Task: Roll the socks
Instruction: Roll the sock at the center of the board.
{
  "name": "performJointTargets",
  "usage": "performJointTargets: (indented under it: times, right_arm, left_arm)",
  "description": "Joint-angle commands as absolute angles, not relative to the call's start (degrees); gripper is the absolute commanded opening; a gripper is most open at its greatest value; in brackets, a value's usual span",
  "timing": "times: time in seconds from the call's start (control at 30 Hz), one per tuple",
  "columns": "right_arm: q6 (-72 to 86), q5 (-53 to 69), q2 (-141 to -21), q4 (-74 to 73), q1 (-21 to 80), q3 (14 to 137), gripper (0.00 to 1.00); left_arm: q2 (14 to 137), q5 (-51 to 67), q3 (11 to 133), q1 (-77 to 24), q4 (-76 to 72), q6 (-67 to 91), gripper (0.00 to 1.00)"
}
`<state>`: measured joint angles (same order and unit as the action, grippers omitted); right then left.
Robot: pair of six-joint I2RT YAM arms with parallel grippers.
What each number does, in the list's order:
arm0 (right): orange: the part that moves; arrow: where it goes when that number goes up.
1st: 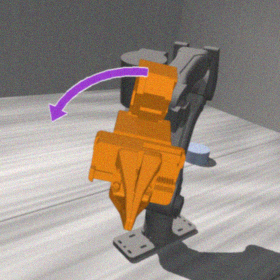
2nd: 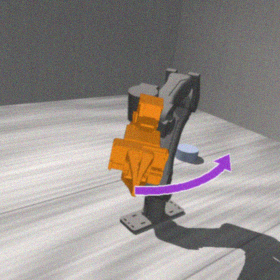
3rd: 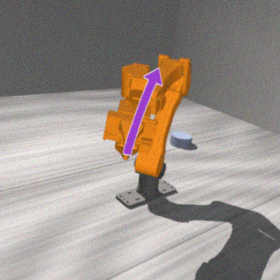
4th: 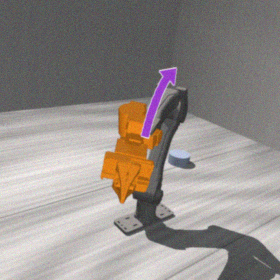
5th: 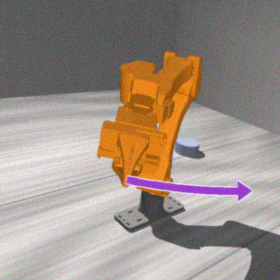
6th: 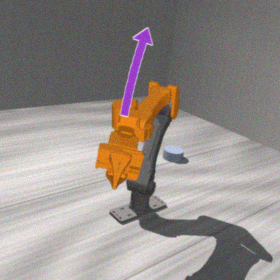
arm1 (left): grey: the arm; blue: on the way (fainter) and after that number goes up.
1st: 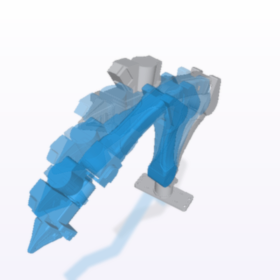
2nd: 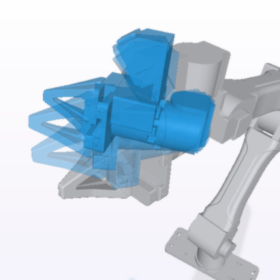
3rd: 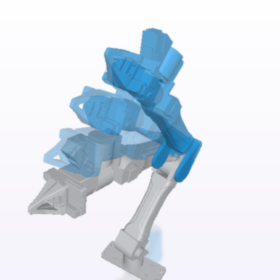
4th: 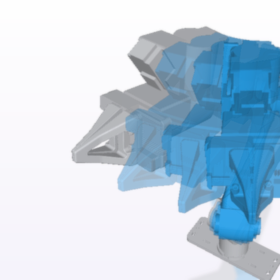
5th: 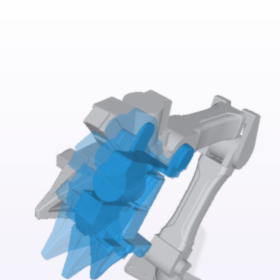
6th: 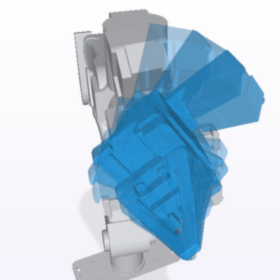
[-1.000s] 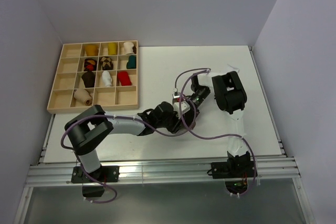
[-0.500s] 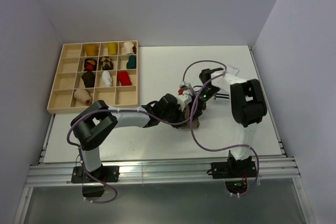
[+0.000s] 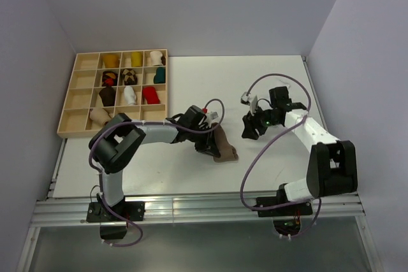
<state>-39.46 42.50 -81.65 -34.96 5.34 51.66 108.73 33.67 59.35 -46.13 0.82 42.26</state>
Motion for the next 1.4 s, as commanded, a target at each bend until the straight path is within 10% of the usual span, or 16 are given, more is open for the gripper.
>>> performJointTargets:
  times: [0.0, 0.3, 0.83, 1.0, 1.1, 1.37]
  right_arm:
    - [-43.8, 41.4, -74.6, -28.7, 6.5, 46.7, 0.59]
    - [-47.5, 23.7, -55.0, -10.9, 29.1, 25.9, 0.72]
    - [-55.0, 9.8, -60.1, 3.4, 45.8, 17.8, 0.73]
    - [-54.1, 8.4, -64.6, 5.8, 46.8, 19.1, 0.56]
    - [-53.1, 7.9, -66.6, 3.7, 46.8, 20.9, 0.22]
    - [-50.6, 6.4, -64.6, -3.5, 46.8, 22.5, 0.16]
  left_arm:
    - [111.6, 43.5, 57.8, -45.0, -3.4, 50.6, 0.0]
    - [117.2, 43.3, 63.8, -42.1, 4.2, 51.9, 0.0]
    - [121.2, 44.7, 66.4, -39.9, 8.3, 47.1, 0.0]
    - [121.3, 44.1, 68.0, -39.8, 10.9, 44.3, 0.0]
    - [119.8, 42.5, 69.1, -39.7, 12.8, 42.2, 0.08]
    - [112.0, 35.8, 71.4, -37.4, 15.8, 40.0, 0.37]
